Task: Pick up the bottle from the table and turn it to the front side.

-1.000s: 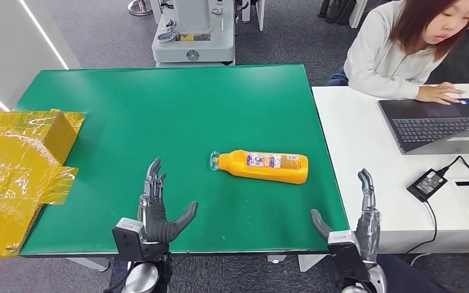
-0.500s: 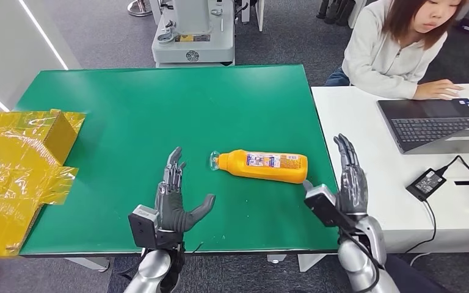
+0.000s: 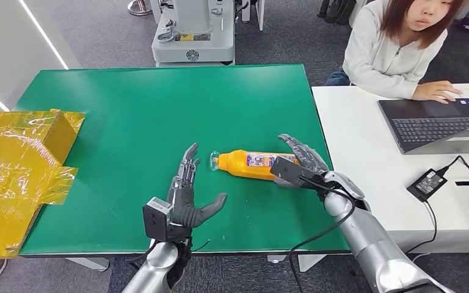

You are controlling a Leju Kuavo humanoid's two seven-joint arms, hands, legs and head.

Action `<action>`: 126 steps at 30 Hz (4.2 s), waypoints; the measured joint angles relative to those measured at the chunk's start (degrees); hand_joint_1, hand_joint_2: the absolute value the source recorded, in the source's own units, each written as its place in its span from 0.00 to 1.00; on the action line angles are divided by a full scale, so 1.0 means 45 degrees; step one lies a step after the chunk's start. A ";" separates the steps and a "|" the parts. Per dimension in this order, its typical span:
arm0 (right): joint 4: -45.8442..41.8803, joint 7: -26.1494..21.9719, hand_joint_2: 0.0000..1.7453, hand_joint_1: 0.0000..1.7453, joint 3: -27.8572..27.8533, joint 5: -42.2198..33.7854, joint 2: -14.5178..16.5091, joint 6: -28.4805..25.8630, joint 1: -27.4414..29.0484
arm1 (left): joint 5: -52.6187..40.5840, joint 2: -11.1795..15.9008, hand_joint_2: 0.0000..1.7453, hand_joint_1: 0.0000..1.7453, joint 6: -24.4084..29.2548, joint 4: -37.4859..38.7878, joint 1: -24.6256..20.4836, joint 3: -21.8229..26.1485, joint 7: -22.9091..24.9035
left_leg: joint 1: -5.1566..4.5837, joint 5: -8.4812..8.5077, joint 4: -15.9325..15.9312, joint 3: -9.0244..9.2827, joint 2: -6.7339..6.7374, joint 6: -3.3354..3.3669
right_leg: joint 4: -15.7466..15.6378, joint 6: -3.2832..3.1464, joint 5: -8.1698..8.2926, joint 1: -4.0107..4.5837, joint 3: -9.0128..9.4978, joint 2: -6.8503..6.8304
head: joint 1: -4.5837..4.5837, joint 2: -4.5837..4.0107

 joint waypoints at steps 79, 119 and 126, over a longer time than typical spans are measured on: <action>-0.8064 -0.1756 1.00 1.00 -0.3298 -0.2267 -0.0424 -0.4208 0.6418 | 0.2143 0.0499 1.00 0.00 -0.5486 0.1736 -0.2975 0.1381 0.2967 | -0.0002 0.0049 -0.0006 -0.0007 -0.0052 0.0005 | -0.0002 0.0002 0.0033 -0.0001 0.0010 -0.0055 | -0.0001 0.0001; -0.3527 -0.1771 1.00 1.00 -0.0545 -0.2682 0.1074 -0.4329 0.1986 | 0.5854 -0.0692 1.00 0.00 -0.6030 0.5727 -0.6084 0.1180 0.4550 | -0.0001 0.0055 -0.0006 -0.0023 -0.0046 0.0007 | 0.0005 -0.0002 0.0043 0.0001 -0.0019 -0.0044 | -0.0002 0.0000; -0.3426 -0.1938 1.00 1.00 -0.0450 -0.2691 0.1290 -0.4397 0.2000 | 0.6252 -0.0860 1.00 0.00 -0.5845 0.5785 -0.6071 0.1180 0.4566 | -0.0001 0.0055 -0.0006 -0.0027 -0.0045 0.0007 | 0.0005 -0.0002 0.0043 0.0001 -0.0022 -0.0041 | -0.0002 0.0000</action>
